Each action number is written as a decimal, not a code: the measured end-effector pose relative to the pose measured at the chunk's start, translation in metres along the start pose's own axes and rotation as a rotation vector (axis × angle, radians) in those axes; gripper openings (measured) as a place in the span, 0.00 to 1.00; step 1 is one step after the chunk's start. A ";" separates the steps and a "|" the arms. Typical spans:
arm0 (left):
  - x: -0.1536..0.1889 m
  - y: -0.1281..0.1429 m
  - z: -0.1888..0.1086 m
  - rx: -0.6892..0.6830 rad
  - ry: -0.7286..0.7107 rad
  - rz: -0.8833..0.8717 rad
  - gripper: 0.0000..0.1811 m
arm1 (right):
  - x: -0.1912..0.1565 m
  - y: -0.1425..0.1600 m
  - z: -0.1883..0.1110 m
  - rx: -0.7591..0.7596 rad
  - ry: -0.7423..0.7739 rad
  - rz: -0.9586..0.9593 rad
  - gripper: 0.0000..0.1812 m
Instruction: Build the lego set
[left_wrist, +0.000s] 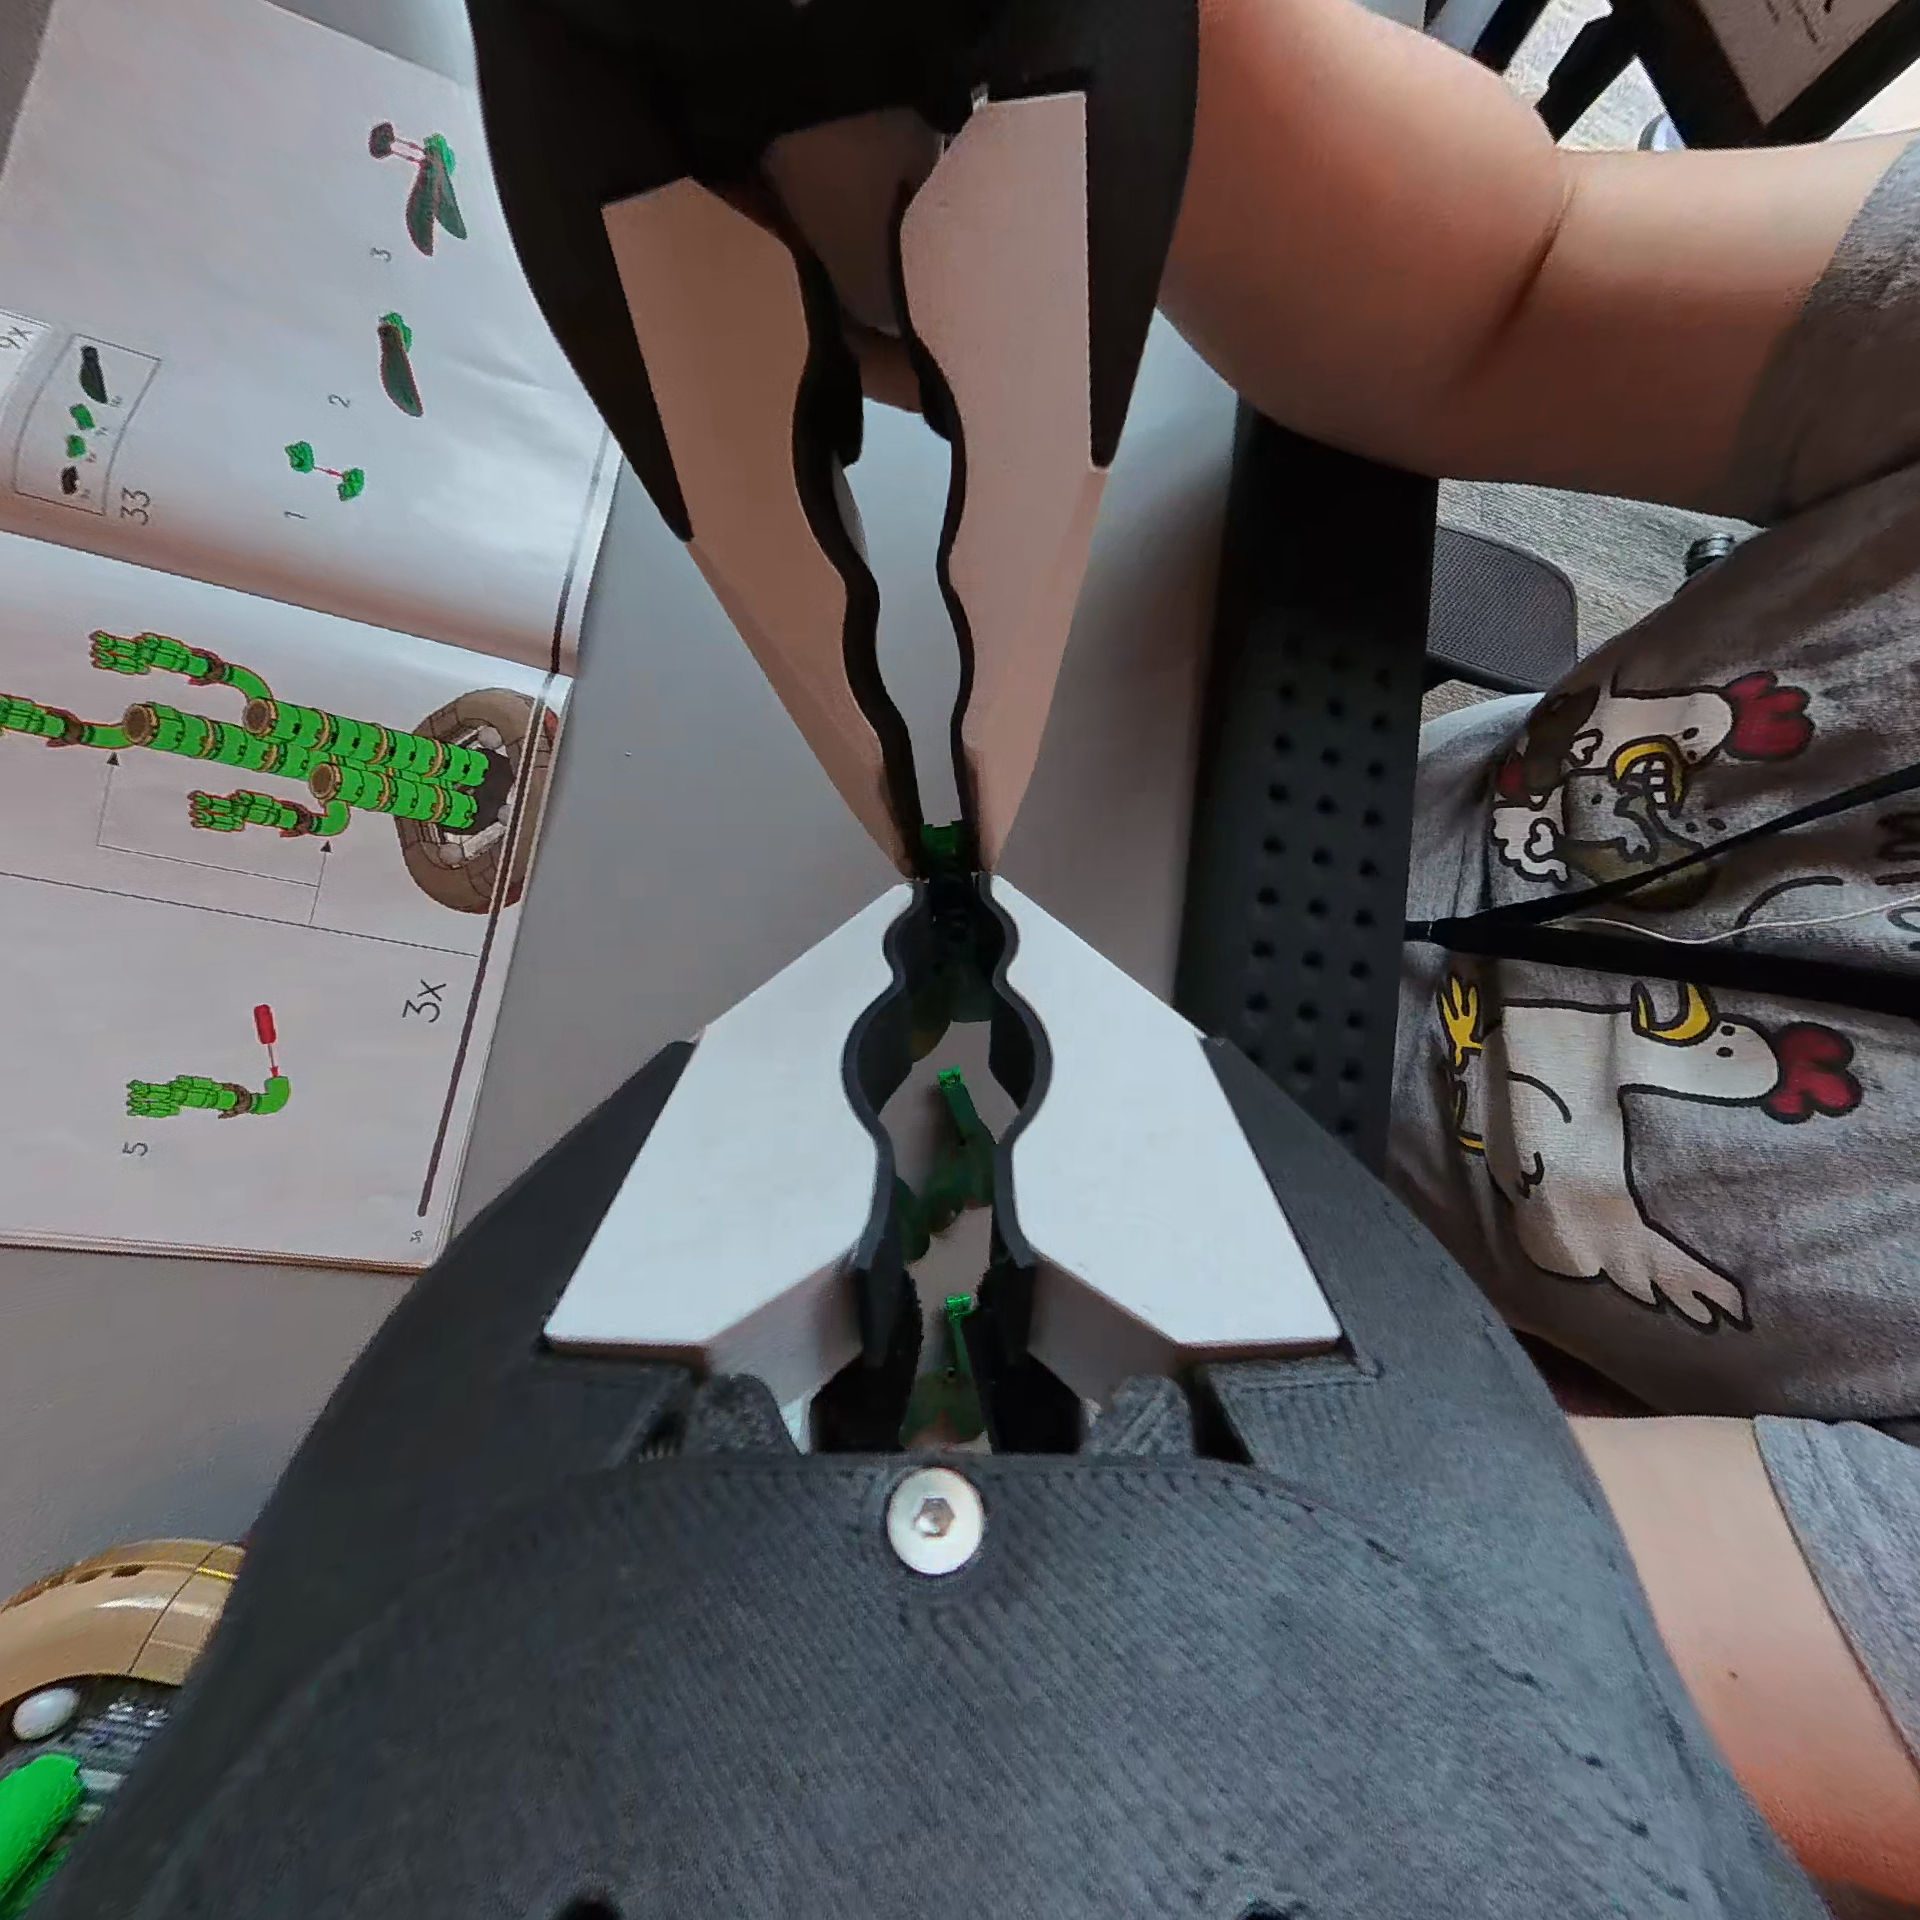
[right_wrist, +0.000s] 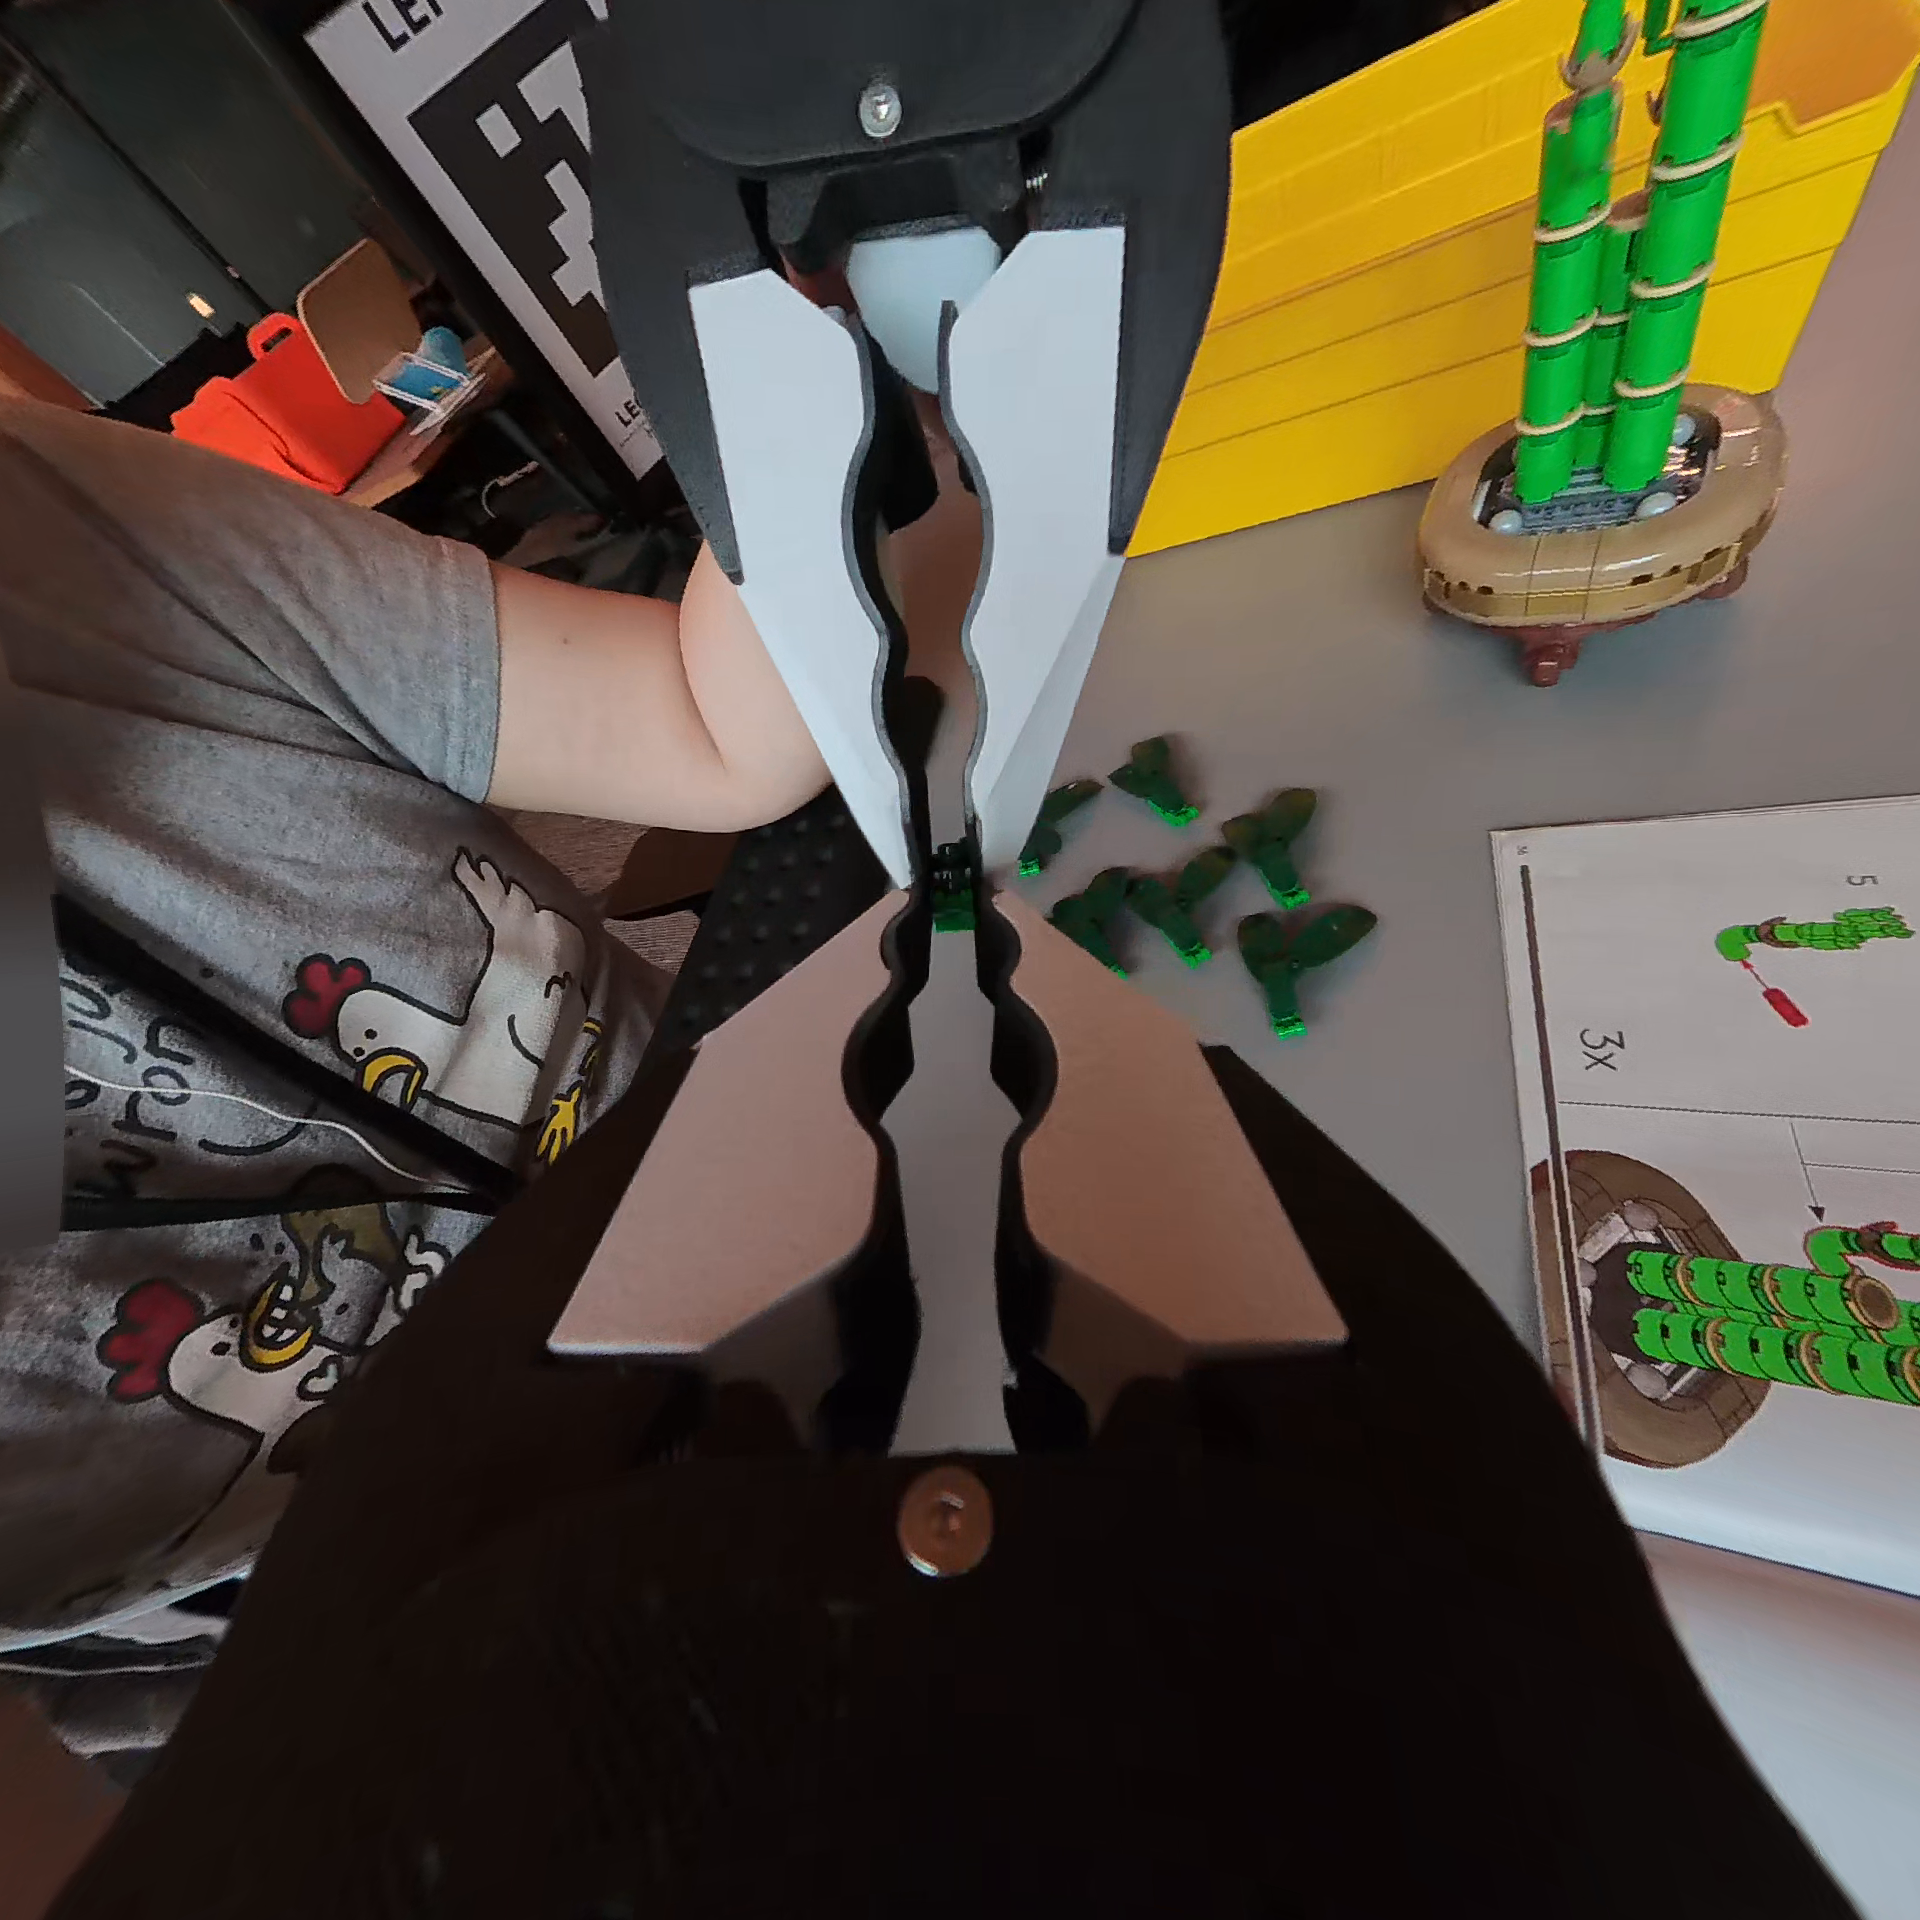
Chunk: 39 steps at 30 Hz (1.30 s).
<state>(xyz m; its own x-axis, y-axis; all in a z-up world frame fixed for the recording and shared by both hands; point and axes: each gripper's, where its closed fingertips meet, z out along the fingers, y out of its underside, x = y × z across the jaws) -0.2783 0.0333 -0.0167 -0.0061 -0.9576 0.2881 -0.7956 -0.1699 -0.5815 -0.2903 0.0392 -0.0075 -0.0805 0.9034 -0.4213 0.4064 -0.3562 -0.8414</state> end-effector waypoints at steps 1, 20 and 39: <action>0.001 0.000 0.000 -0.001 0.012 -0.007 0.03 | -0.001 0.000 0.000 -0.002 -0.009 0.009 0.03; -0.018 -0.102 -0.093 0.503 -1.001 0.635 0.21 | 0.015 -0.095 -0.087 0.616 0.311 0.102 0.03; -0.028 -0.104 -0.078 0.363 -1.144 0.755 0.07 | 0.004 -0.095 -0.082 0.567 0.323 0.087 0.03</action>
<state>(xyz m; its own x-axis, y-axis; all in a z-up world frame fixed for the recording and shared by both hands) -0.2427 0.0957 0.0945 0.2720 -0.4711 -0.8391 -0.6234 0.5780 -0.5266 -0.2550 0.0961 0.0988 0.2444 0.8606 -0.4469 -0.1507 -0.4215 -0.8942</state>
